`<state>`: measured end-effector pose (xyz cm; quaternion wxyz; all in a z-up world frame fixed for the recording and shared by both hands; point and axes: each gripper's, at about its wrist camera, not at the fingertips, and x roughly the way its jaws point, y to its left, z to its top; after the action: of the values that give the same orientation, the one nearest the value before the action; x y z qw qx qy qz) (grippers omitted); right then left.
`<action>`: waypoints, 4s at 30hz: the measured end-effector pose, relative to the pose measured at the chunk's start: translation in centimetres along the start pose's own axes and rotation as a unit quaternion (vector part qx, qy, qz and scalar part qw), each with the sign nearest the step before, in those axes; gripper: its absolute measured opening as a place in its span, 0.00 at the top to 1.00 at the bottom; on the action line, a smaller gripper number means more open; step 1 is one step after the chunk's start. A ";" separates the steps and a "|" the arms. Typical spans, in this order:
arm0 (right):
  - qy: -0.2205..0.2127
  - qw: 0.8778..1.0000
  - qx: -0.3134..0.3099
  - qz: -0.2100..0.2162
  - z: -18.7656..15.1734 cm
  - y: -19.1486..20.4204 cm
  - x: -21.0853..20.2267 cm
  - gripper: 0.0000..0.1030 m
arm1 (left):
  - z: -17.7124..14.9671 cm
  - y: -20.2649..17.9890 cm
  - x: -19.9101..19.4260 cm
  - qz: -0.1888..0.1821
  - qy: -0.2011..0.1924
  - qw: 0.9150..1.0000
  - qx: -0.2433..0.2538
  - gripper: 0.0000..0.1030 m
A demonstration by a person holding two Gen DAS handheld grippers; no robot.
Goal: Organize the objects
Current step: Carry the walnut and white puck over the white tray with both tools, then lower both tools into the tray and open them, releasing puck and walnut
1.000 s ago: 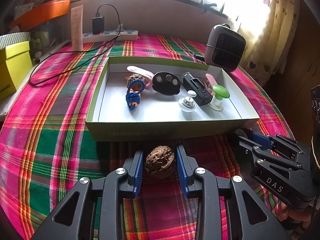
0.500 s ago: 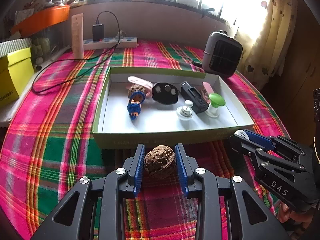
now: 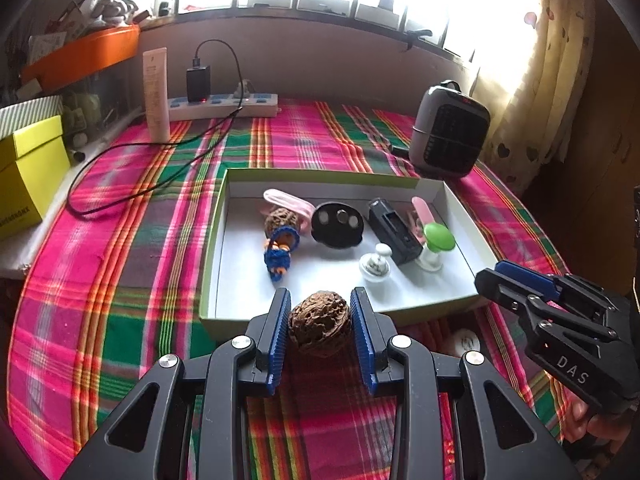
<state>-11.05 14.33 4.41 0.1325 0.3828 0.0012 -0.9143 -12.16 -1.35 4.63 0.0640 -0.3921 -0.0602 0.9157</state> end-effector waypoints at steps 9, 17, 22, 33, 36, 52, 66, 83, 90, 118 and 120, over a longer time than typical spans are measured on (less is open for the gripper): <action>0.028 0.998 -0.012 0.047 -2.1 0.2 0.2 0.72 | -0.1 0.2 0.1 -0.003 0.000 1.000 0.001 0.72; 0.044 0.998 -0.035 0.041 -3.4 1.2 0.7 0.59 | -0.1 0.2 0.1 -0.002 0.000 1.000 0.000 0.72; 0.055 0.997 -0.035 0.031 -3.7 1.1 1.4 0.59 | -0.1 0.2 0.1 -0.002 0.000 1.000 0.001 0.72; 0.058 0.997 -0.049 0.021 -4.2 1.5 1.8 0.72 | -0.1 0.3 0.0 -0.001 0.000 1.000 0.001 0.72; 0.058 0.997 -0.054 0.019 -4.2 1.7 1.8 0.72 | -0.1 0.3 0.0 -0.001 -0.001 1.000 0.001 0.72; 0.016 0.999 -0.032 0.025 -1.7 0.8 -0.1 0.72 | 1.1 0.2 0.1 -0.002 -0.007 1.000 0.005 0.72; -0.003 1.000 -0.013 0.000 2.1 -2.0 1.6 0.72 | 2.8 0.1 2.4 0.000 0.000 1.000 0.011 0.72; 0.009 0.999 -0.020 -0.025 5.1 -4.2 5.7 0.72 | 3.6 -0.2 5.9 0.004 0.026 0.999 0.019 0.72; 0.028 0.998 -0.045 -0.036 5.9 -3.5 7.4 0.72 | 3.6 -0.3 6.4 0.007 0.031 0.999 0.021 0.72; 0.041 0.999 0.012 0.017 7.1 -4.1 9.0 0.72 | 3.4 0.3 7.4 0.009 0.043 0.999 0.012 0.72; 0.042 0.999 0.018 0.012 7.1 -4.3 9.2 0.72 | 3.4 0.2 7.4 0.009 0.042 0.999 0.014 0.72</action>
<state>-23.30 15.49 2.57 0.1365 0.4227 -0.0143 -0.8958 -19.70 -0.59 1.72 0.0634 -0.4302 -0.0414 0.8996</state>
